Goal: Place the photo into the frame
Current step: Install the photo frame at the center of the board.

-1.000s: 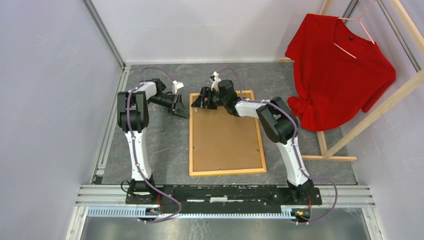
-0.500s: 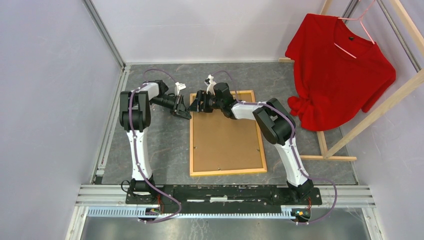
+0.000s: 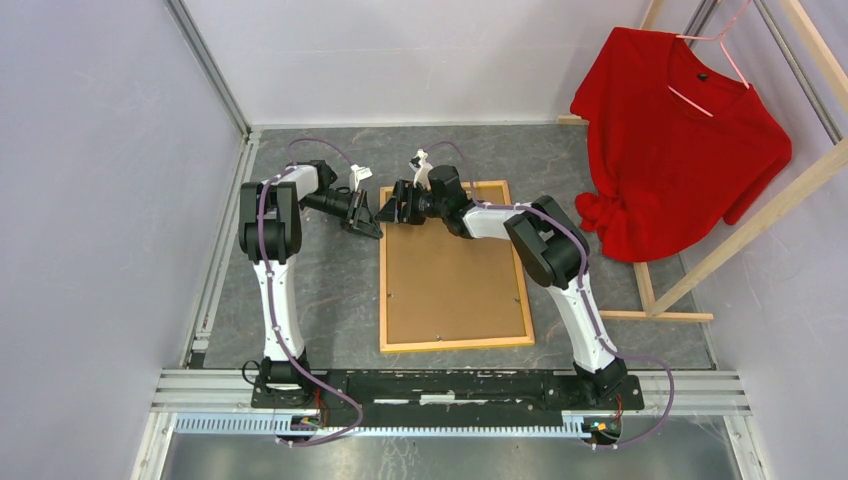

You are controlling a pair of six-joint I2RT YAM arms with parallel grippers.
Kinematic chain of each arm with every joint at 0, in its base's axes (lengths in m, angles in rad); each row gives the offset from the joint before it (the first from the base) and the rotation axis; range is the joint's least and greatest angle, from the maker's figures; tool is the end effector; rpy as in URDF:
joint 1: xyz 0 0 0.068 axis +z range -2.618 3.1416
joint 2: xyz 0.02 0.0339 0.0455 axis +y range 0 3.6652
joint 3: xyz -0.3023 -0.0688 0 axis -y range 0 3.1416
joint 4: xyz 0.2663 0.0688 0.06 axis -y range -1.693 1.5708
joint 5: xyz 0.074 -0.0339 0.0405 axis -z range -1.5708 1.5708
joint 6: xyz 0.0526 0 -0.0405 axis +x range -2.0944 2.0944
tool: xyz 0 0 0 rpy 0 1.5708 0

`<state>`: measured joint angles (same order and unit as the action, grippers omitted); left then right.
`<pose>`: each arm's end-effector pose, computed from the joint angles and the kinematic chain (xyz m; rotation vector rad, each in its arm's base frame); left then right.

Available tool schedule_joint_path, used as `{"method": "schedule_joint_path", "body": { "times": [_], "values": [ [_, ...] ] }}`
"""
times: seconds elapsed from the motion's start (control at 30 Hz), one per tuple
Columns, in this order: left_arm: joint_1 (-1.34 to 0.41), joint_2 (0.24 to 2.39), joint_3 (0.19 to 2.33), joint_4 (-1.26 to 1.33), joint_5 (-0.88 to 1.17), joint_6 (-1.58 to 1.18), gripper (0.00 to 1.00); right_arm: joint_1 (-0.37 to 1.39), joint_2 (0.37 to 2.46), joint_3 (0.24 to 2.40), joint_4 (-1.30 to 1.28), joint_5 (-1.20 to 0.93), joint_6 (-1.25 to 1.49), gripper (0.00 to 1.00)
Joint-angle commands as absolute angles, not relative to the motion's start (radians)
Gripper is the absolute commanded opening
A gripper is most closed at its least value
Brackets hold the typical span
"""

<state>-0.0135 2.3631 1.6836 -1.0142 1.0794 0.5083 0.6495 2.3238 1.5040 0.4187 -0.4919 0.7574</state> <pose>0.4673 -0.0527 0.1070 0.5713 2.5069 -1.5310 0.4334 0.3603 0.1334 -0.2433 2.1879 1.3458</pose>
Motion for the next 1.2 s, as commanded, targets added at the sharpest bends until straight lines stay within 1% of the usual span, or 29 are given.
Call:
{"method": "schedule_joint_path", "body": {
  "times": [0.0, 0.33, 0.57, 0.67, 0.83, 0.97, 1.17],
  "values": [
    [-0.028, 2.381, 1.674, -0.992, 1.047, 0.507, 0.33, 0.648, 2.374, 1.529, 0.411, -0.474, 0.767, 0.75],
    [-0.028, 2.373, 1.660, -0.992, 1.038, 0.518, 0.33, 0.644, 2.396, 1.546, 0.421, -0.467, 0.777, 0.74],
    [-0.028, 2.369, 1.654, -0.992, 1.030, 0.522, 0.32, 0.645, 2.374, 1.528, 0.438, -0.484, 0.783, 0.74],
    [-0.028, 2.365, 1.652, -0.995, 1.024, 0.526, 0.32, 0.632, 2.311, 1.472, 0.477, -0.509, 0.797, 0.75],
    [-0.026, 2.357, 1.657, -1.008, 1.017, 0.535, 0.34, 0.572, 2.139, 1.329, 0.501, -0.502, 0.762, 0.81],
    [-0.026, 2.349, 1.658, -1.010, 1.013, 0.537, 0.36, 0.505, 2.031, 1.243, 0.391, -0.425, 0.664, 0.82],
    [-0.026, 2.349, 1.656, -1.012, 1.009, 0.534, 0.36, 0.432, 2.002, 1.221, 0.264, -0.292, 0.567, 0.83]
  ]
}}
